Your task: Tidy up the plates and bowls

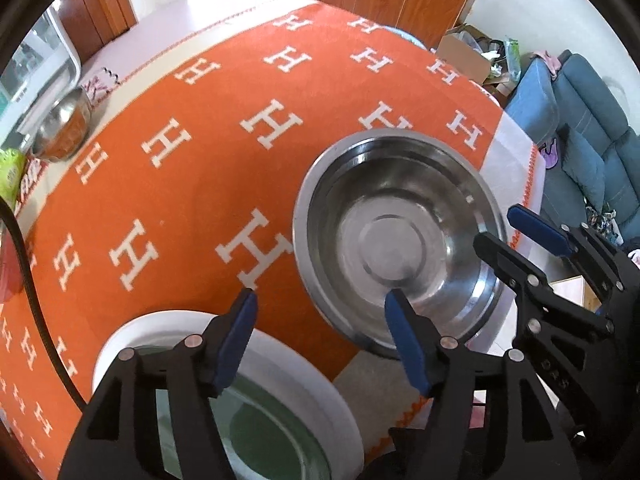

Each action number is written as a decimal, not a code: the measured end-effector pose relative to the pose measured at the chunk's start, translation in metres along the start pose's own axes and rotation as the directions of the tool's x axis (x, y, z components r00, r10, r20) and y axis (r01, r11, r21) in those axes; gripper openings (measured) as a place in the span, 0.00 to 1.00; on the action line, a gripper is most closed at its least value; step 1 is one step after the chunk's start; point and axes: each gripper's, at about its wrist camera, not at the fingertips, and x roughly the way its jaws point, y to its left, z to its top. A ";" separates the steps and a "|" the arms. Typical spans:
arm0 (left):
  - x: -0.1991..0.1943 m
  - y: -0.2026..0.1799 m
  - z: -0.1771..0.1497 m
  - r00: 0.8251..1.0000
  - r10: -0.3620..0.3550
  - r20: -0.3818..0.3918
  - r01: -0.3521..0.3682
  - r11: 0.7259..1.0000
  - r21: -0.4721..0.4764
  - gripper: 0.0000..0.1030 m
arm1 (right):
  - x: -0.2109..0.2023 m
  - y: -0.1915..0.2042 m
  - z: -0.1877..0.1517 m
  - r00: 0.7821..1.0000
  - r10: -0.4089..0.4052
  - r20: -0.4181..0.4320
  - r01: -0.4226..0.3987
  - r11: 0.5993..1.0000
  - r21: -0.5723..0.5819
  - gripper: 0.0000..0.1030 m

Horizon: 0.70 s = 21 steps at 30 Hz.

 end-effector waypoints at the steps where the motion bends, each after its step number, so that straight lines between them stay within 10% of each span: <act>1: -0.004 0.001 -0.001 1.000 -0.002 0.007 0.002 1.000 -0.001 0.63 | -0.001 0.001 0.001 1.000 -0.004 0.005 0.004 1.000 0.003 0.42; 21: -0.117 0.097 -0.072 0.963 0.187 0.194 -0.148 0.969 -0.199 0.75 | -0.046 0.077 0.023 0.987 0.054 0.152 -0.054 0.999 -0.006 0.65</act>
